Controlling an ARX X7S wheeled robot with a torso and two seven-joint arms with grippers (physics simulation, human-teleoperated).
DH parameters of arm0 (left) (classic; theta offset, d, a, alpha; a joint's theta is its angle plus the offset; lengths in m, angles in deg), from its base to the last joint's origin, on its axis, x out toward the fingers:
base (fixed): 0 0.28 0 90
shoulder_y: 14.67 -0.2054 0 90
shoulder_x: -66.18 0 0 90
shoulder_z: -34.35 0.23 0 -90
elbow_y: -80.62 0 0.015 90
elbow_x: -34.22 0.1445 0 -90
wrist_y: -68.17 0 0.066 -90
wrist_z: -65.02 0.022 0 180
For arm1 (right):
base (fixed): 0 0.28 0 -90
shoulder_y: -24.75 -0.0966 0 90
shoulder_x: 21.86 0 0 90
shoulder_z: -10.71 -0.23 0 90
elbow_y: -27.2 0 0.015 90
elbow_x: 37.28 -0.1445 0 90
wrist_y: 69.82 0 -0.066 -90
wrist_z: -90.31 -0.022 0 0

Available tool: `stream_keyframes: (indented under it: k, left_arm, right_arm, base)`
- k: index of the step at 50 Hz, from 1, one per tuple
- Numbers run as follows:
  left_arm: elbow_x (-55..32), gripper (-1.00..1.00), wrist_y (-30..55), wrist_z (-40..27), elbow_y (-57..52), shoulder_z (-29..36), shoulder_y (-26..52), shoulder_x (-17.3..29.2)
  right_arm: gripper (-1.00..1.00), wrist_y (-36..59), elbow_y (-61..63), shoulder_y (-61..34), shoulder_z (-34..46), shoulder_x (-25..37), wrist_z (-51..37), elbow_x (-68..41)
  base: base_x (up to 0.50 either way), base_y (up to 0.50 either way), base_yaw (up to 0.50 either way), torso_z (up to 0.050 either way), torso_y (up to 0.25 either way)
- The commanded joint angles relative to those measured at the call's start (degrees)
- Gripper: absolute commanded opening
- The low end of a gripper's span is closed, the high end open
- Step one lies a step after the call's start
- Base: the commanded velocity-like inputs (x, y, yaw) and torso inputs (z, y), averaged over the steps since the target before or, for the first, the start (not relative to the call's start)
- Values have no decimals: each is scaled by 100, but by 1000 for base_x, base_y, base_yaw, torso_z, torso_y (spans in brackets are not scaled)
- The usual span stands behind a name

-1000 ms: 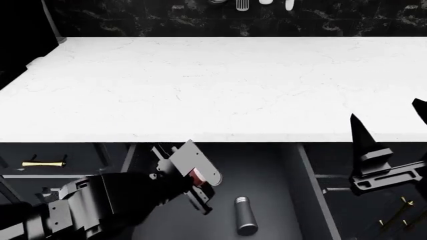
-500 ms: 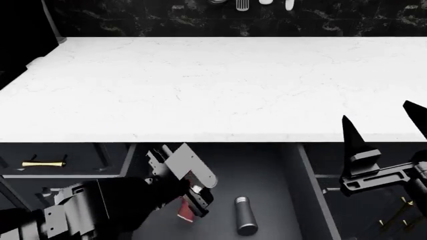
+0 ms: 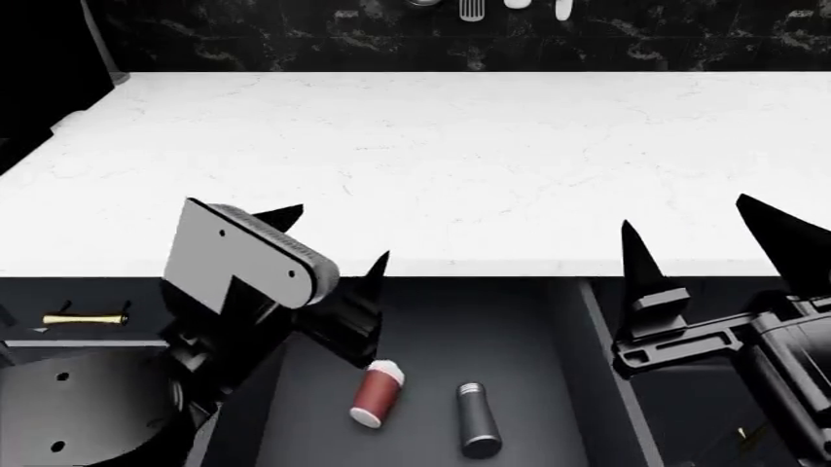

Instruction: Pick and place the shaker into the drawer. Then close the cabinet.

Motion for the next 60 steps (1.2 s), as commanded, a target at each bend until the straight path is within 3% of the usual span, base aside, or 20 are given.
stream_keyframes:
  k: [1,28,32,60]
  left_arm:
    - [-69,100,-624,-452,-887,-279,-429,822]
    - [-19,100,-746,-440,-1055,-242,-620,917]
    - [0,100,-741,-438,-1073,-239,-626,918]
    - [70,100,-749,-475,-1133,-193,-738,886]
  right_arm:
    - [100,-2,0,34,322,-319,0,264]
    - [100,-21,0,170,647,-196,0,421]
    - [100,-351,0,279,560,-482,0,514]
    - [100,-577,0,460,573,-491,0,582]
  base:
    - [0,0,0,0,0]
    - [-203,469,0,0,0]
    - [-291,496,0,0,0]
    - [-336,484,0,0,0]
